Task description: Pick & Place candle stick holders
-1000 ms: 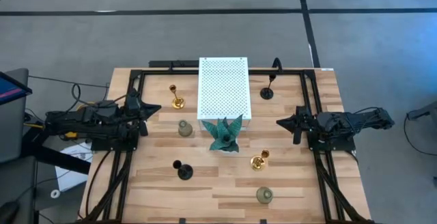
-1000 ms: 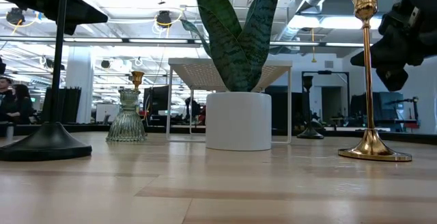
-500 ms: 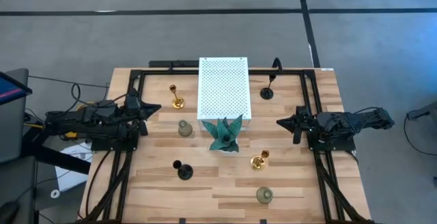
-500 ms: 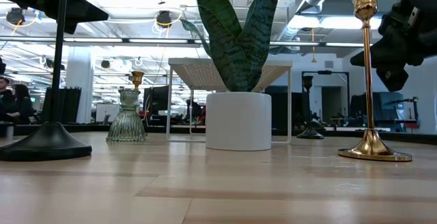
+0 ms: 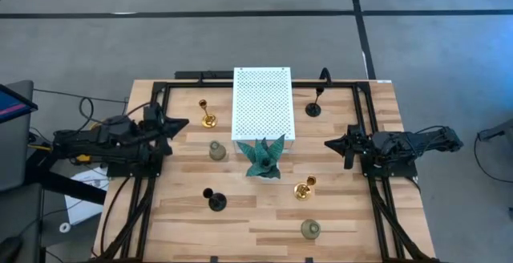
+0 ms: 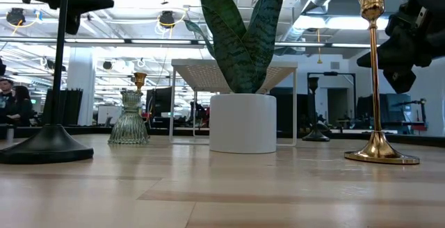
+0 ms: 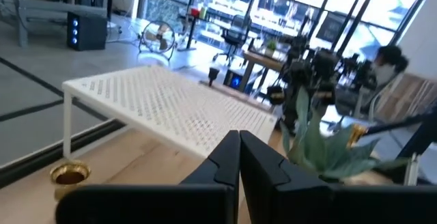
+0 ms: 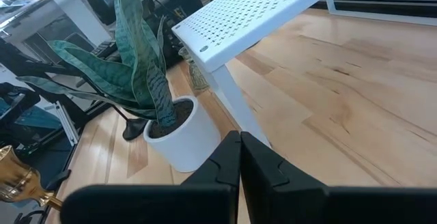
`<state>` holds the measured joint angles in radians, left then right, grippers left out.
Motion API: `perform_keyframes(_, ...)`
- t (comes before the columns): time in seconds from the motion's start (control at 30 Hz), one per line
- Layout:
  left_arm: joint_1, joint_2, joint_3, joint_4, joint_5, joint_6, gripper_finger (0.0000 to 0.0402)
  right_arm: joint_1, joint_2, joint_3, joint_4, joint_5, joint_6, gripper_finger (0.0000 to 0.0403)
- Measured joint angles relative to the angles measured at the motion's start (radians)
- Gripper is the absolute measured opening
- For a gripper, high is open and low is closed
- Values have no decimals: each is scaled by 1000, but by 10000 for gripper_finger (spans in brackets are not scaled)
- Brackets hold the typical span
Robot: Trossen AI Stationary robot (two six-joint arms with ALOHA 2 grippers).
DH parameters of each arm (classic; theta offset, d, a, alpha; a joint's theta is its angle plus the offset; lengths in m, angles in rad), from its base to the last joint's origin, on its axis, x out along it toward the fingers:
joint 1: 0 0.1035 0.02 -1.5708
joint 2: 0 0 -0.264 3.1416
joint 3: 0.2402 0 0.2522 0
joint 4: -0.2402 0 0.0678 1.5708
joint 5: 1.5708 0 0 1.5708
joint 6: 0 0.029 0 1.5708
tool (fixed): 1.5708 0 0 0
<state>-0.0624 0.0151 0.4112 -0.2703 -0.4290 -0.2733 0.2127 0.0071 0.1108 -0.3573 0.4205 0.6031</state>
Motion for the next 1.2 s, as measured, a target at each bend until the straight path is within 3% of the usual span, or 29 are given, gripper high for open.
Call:
perform_keyframes(0.87,0,9,0,92,-1,3,10,0,0,0,6,4,0,0)
perform_keyframes(1.0,0,64,0,170,-11,7,10,0,0,0,6,41,0,0)
perform_keyframes(1.2,0,218,3,236,-115,73,6,0,0,0,7,77,1,0)
